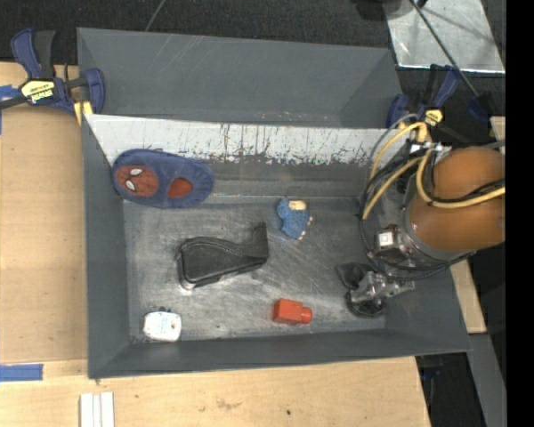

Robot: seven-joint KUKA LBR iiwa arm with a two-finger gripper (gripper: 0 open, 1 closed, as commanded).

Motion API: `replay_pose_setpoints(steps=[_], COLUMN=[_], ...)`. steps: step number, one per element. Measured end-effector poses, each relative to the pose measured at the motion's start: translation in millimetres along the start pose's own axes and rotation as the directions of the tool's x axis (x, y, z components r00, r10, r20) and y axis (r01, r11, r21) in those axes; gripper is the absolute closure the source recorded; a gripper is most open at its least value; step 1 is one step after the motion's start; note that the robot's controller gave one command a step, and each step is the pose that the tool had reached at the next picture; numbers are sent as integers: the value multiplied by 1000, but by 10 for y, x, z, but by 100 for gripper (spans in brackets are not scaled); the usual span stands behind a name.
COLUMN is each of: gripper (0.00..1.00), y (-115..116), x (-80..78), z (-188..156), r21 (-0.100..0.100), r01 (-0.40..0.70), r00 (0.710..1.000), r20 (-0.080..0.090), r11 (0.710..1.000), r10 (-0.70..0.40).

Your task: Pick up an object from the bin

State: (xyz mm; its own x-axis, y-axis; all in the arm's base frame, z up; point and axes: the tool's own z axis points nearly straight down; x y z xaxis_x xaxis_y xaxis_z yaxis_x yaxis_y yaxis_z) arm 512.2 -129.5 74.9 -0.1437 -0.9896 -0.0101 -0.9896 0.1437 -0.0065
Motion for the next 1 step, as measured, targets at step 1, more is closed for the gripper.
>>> replay_pose_setpoints(steps=[1], gripper=[100], y=[-25], x=[-14], z=[-539], r21=[1], r01=[-1], r00=[1000], r20=[-9], r11=[1000], r10=[1])
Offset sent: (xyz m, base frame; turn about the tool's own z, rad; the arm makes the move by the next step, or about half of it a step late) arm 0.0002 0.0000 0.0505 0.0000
